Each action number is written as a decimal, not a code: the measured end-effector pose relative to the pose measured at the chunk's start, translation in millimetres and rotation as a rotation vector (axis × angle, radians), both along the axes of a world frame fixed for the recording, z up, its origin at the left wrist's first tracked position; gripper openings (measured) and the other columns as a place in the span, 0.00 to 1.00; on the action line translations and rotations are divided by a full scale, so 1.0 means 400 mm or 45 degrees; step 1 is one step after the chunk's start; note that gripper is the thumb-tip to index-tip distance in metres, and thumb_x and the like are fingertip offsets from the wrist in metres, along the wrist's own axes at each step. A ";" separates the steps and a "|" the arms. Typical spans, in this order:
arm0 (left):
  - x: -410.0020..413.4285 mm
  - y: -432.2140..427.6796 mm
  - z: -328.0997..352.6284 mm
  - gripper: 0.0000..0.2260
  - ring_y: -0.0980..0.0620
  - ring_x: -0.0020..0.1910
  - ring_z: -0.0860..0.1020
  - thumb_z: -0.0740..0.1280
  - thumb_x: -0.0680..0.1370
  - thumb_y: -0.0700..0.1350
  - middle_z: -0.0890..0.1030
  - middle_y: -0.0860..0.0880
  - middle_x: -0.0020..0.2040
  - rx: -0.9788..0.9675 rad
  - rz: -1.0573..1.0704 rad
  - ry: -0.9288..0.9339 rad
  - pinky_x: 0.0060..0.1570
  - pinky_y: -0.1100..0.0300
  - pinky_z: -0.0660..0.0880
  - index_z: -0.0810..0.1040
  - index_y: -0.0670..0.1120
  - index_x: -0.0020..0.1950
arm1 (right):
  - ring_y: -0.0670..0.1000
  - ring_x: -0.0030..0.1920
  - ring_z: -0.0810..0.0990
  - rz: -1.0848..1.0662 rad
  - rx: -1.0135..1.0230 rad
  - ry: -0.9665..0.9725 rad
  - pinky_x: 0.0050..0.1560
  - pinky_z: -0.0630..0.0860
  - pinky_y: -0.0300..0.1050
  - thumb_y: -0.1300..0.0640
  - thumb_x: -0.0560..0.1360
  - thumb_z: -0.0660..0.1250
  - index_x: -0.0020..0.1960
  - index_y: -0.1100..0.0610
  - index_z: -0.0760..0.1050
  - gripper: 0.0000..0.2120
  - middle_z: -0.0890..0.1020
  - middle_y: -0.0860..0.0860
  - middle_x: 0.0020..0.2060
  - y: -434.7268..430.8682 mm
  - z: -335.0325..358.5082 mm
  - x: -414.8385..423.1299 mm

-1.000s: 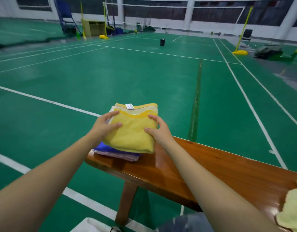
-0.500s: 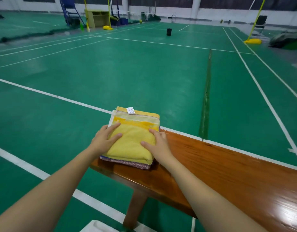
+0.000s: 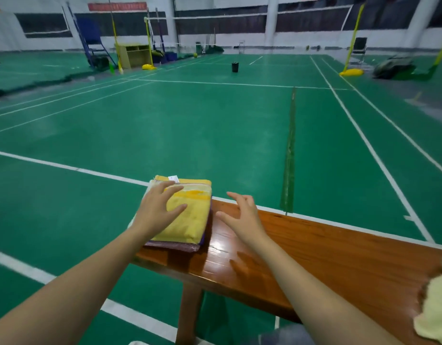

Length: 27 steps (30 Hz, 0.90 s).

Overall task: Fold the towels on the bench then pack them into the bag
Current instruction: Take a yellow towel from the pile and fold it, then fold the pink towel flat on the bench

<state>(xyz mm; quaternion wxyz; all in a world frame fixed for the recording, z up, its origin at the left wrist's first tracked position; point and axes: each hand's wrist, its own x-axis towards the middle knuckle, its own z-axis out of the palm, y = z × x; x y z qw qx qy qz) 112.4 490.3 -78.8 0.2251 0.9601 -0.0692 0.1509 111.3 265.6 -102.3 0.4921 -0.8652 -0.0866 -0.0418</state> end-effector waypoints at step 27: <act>-0.226 -1.329 0.069 0.31 0.52 0.66 0.69 0.62 0.69 0.64 0.73 0.51 0.66 -0.354 -0.979 0.108 0.68 0.53 0.64 0.72 0.49 0.68 | 0.54 0.62 0.72 -1.084 -0.216 -0.283 0.64 0.66 0.46 0.56 0.71 0.72 0.63 0.58 0.74 0.21 0.77 0.53 0.59 -1.193 0.131 -0.517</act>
